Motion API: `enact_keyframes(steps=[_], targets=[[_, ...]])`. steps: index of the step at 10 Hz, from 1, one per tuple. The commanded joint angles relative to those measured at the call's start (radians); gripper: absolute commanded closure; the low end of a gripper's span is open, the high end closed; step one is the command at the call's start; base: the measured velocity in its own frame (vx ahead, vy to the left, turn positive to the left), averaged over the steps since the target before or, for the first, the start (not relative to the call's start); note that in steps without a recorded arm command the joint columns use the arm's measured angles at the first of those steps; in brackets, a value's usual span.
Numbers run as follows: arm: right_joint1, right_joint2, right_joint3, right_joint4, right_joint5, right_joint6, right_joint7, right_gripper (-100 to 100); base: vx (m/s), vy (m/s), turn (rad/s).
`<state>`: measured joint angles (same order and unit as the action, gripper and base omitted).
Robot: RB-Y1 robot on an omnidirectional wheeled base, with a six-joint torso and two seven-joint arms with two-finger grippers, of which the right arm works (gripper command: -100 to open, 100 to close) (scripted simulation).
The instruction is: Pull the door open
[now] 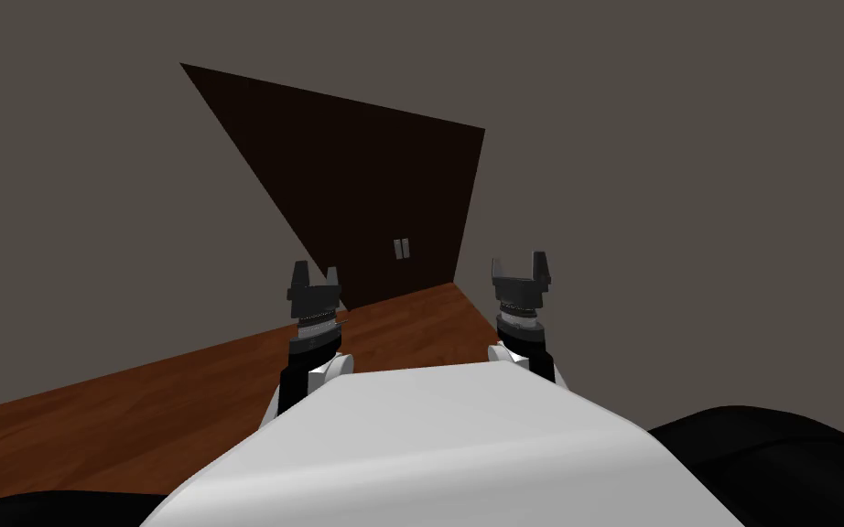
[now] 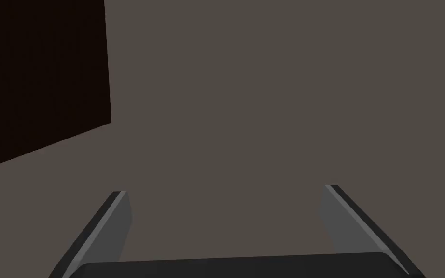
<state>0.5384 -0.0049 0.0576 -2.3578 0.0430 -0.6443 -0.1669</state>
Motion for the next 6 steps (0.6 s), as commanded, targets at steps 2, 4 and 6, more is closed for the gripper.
enact_keyframes(steps=[2, 4, 6], targets=[[-0.018, -0.023, -0.006, 0.051, 0.017, 0.017, -0.019, -100, 0.18, 0.031, 0.061], [-0.03, -0.036, -0.011, 0.087, 0.028, 0.029, -0.032, -100, 0.141, 0.06, 0.043], [-0.046, -0.049, -0.016, 0.13, 0.042, 0.044, -0.048, -100, 0.152, 0.053, 0.052]])
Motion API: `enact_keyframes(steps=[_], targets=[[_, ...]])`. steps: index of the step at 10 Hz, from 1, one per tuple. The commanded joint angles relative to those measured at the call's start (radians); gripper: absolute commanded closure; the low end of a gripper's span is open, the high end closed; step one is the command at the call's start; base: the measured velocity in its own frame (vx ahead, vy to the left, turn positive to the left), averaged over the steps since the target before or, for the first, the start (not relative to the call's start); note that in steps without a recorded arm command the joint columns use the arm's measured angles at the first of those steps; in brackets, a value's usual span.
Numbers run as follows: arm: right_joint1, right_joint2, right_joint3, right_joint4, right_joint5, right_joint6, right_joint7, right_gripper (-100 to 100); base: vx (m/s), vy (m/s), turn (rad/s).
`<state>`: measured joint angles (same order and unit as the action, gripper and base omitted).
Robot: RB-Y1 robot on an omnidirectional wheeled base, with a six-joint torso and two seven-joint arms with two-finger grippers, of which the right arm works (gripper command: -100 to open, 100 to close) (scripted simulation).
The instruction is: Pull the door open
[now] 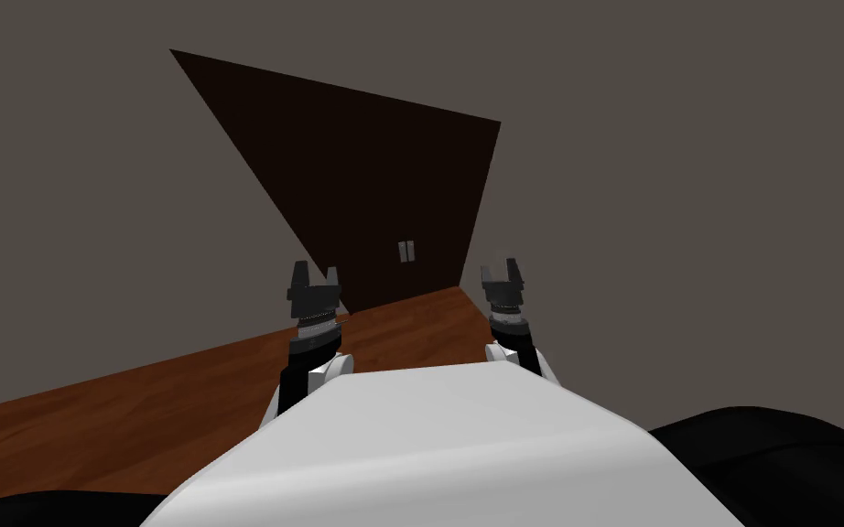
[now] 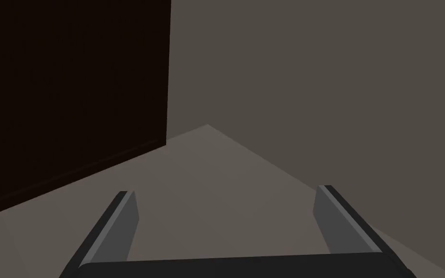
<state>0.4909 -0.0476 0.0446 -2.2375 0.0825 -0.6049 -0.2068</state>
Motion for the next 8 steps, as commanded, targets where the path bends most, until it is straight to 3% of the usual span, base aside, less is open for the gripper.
enact_keyframes(steps=[1, 8], targets=[[-0.006, -0.013, -0.006, 0.032, 0.01, 0.012, -0.017, -100, 0.164, 0.049, 0.043], [-0.059, -0.048, -0.024, 0.183, 0.059, 0.062, -0.073, -100, 0.165, 0.05, 0.056]])
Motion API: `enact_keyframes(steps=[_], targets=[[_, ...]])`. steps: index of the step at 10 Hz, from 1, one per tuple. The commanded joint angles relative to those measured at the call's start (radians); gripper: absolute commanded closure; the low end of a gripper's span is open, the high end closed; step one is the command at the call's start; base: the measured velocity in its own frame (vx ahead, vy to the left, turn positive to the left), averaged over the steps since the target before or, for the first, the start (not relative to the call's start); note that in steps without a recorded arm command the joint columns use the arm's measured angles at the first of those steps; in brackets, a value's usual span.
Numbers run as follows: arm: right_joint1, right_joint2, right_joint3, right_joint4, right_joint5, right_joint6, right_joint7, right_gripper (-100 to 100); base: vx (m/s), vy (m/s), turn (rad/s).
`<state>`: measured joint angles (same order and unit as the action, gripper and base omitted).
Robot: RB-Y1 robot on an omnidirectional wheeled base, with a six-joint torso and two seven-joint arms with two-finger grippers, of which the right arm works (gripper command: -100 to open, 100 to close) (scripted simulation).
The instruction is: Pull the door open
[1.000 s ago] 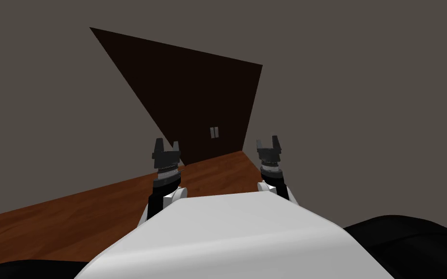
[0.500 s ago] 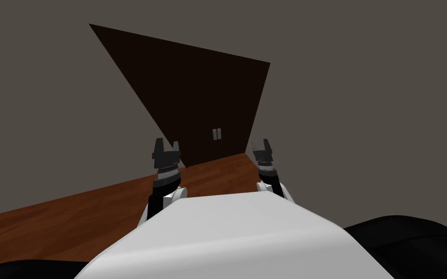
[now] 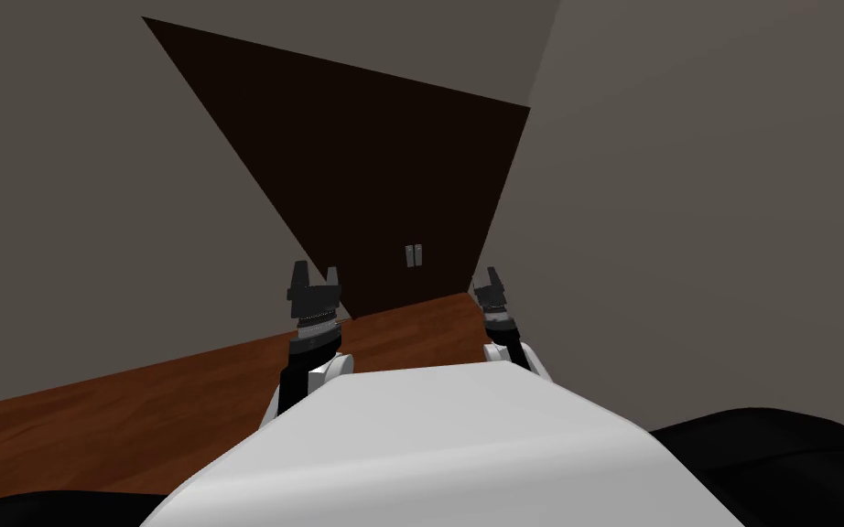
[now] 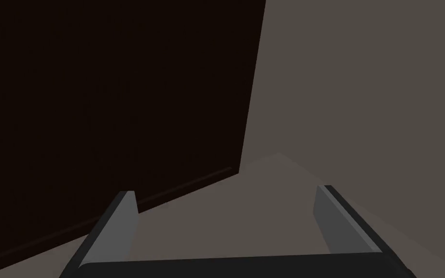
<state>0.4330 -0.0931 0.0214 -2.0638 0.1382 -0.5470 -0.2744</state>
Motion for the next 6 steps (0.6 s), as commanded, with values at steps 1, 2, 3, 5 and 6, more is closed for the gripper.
enact_keyframes(steps=[1, 2, 3, 5, 6], targets=[[-0.012, -0.008, -0.005, 0.039, 0.014, 0.015, -0.017, -100, 0.159, 0.023, 0.052], [-0.018, -0.011, -0.007, 0.055, 0.019, 0.02, -0.023, -100, 0.149, 0.05, 0.059], [-0.023, -0.014, -0.008, 0.07, 0.024, 0.025, -0.028, -100, 0.107, 0.059, 0.038], [-0.034, -0.019, -0.012, 0.101, 0.034, 0.035, -0.04, -100, 0.092, 0.035, 0.037], [-0.046, -0.024, -0.016, 0.132, 0.044, 0.046, -0.052, -100, 0.144, 0.041, 0.071]])
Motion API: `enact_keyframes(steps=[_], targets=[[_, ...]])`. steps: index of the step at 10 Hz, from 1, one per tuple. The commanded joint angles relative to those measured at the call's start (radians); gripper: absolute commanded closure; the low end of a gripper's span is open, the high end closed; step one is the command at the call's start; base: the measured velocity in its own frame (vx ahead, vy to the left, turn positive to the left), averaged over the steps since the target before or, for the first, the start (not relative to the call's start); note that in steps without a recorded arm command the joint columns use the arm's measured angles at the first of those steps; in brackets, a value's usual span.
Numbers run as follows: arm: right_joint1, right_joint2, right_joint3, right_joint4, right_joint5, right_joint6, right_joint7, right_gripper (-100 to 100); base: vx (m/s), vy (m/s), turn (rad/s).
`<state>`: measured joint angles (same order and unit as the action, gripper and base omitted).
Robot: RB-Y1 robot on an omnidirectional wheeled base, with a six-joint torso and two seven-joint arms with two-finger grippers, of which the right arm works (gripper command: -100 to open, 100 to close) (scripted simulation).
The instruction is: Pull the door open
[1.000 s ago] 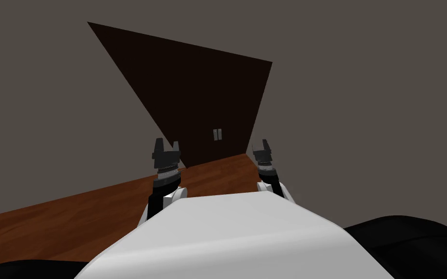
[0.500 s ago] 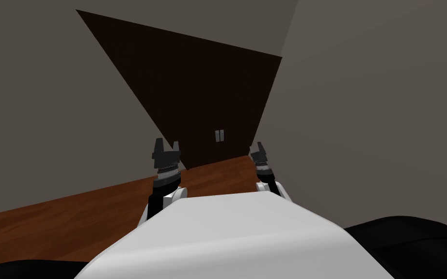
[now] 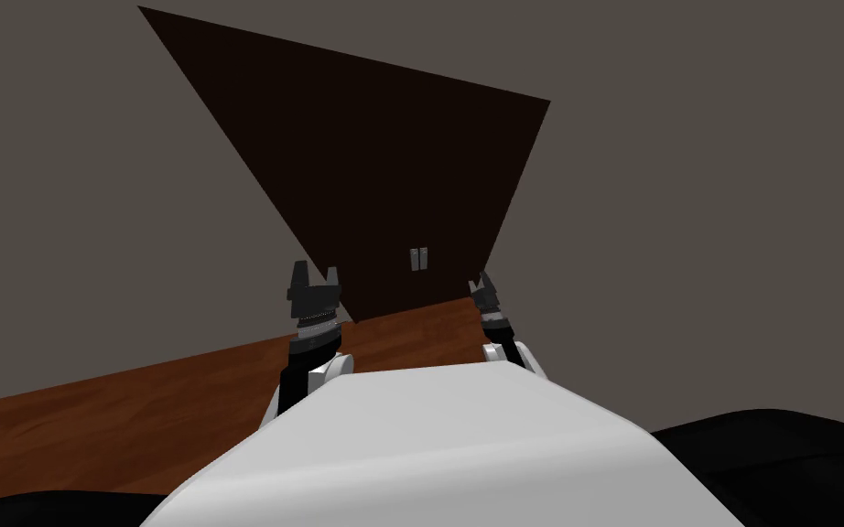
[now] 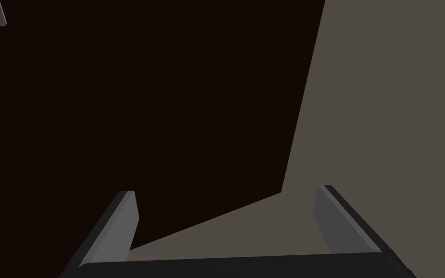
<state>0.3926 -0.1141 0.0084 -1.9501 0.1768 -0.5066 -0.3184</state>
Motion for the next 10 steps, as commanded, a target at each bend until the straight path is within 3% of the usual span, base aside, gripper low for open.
enact_keyframes(steps=[1, 10], targets=[[-0.011, -0.006, -0.005, 0.034, 0.01, 0.011, -0.013, -100, 0.163, 0.05, 0.053], [-0.094, -0.037, -0.031, 0.261, 0.085, 0.087, -0.099, -100, 0.163, 0.046, 0.064]])
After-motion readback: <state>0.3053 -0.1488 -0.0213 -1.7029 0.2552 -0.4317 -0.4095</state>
